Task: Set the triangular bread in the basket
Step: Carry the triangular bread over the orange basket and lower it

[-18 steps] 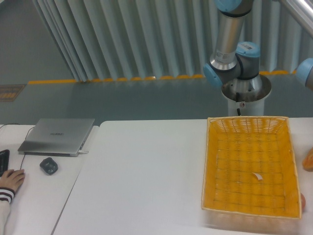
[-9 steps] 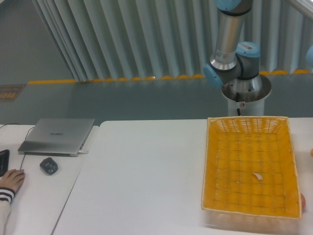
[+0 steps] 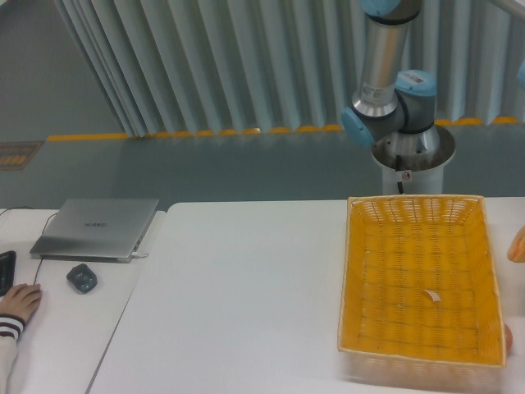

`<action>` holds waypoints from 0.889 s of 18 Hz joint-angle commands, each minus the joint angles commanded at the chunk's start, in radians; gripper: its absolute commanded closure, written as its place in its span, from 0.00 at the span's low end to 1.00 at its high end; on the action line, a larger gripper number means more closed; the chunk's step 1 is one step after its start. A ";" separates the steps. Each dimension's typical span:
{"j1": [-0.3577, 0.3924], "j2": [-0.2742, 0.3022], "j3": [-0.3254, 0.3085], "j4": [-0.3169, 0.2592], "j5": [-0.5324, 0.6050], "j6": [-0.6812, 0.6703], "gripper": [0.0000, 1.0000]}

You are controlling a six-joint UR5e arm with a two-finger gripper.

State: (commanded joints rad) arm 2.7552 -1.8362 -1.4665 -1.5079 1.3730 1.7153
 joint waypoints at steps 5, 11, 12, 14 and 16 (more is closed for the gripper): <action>-0.101 -0.002 -0.002 0.009 0.004 -0.242 0.90; -0.239 -0.006 -0.041 0.069 0.012 -0.489 0.89; -0.252 -0.006 -0.057 0.072 0.014 -0.494 0.89; -0.278 -0.012 -0.069 0.071 0.058 -0.502 0.88; -0.310 -0.018 -0.072 0.069 0.081 -0.533 0.88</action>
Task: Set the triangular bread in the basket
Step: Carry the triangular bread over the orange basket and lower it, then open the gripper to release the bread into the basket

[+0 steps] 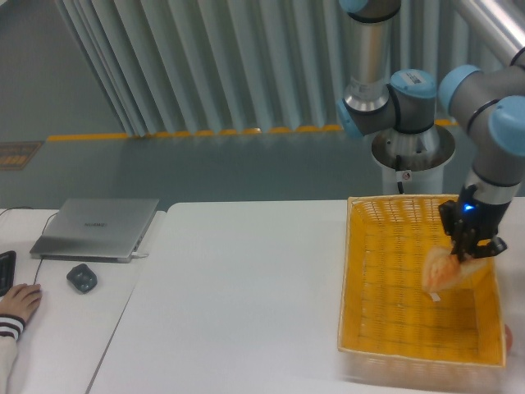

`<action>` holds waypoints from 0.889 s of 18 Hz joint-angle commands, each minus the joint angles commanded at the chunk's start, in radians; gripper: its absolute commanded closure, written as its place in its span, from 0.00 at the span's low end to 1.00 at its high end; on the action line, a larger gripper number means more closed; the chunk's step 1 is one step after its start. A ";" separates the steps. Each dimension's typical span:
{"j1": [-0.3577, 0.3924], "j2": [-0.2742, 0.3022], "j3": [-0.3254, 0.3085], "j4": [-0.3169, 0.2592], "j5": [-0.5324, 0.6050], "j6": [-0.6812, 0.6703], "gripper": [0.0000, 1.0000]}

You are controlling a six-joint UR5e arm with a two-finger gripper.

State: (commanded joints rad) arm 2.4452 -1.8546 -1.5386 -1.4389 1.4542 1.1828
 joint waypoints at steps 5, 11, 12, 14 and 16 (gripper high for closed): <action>-0.032 -0.012 -0.002 0.020 0.037 0.001 0.00; -0.029 -0.002 -0.002 0.136 0.089 0.006 0.00; -0.022 -0.003 0.005 0.165 0.095 0.003 0.00; -0.014 -0.002 0.006 0.181 0.119 0.004 0.00; 0.007 -0.002 0.028 0.179 0.168 0.036 0.00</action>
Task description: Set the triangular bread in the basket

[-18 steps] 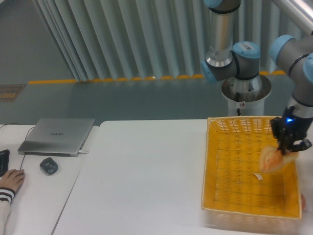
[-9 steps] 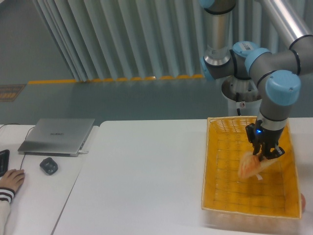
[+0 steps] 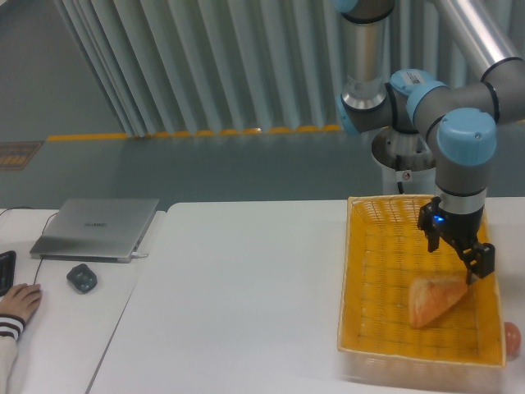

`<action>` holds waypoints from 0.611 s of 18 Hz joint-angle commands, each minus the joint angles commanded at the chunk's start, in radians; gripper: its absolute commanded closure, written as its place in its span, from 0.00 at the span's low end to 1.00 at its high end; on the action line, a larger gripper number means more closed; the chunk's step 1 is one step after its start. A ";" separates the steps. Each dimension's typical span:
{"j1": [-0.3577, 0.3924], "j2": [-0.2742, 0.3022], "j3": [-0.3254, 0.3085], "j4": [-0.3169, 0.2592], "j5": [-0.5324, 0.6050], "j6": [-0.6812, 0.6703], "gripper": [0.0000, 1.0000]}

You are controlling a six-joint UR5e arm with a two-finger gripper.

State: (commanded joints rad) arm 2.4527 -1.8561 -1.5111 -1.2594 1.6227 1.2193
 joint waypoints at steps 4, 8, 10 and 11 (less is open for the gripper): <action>0.064 0.003 0.000 0.003 0.022 0.205 0.00; 0.129 0.002 0.000 0.070 0.020 0.287 0.00; 0.152 -0.011 0.005 0.090 0.023 0.325 0.00; 0.170 -0.021 0.009 0.107 0.023 0.347 0.00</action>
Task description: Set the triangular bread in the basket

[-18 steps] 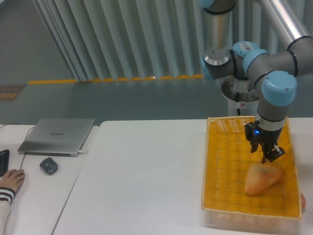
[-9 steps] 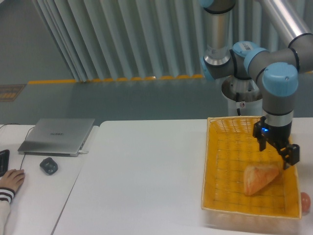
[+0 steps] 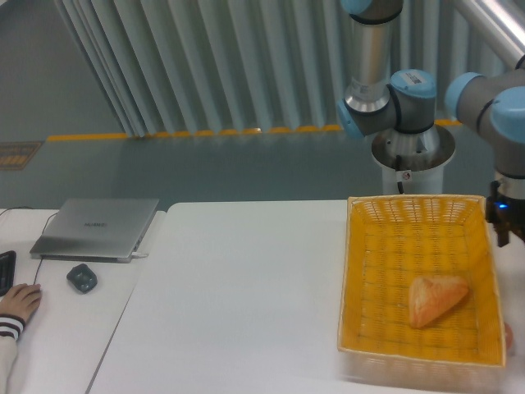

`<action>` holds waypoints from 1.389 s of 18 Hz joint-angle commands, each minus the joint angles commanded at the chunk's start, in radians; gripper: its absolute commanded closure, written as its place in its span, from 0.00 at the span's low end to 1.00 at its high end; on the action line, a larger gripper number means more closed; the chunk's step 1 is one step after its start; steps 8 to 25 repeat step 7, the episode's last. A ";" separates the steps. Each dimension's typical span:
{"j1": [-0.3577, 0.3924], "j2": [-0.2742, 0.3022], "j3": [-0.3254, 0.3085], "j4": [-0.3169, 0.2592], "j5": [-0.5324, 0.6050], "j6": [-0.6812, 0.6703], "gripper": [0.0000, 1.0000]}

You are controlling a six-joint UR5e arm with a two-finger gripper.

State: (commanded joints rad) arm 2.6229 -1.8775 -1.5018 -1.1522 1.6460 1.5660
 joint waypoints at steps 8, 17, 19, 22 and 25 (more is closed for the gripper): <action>0.039 0.008 -0.009 0.006 -0.011 0.045 0.00; 0.039 0.008 -0.009 0.006 -0.011 0.045 0.00; 0.039 0.008 -0.009 0.006 -0.011 0.045 0.00; 0.039 0.008 -0.009 0.006 -0.011 0.045 0.00; 0.039 0.008 -0.009 0.006 -0.011 0.045 0.00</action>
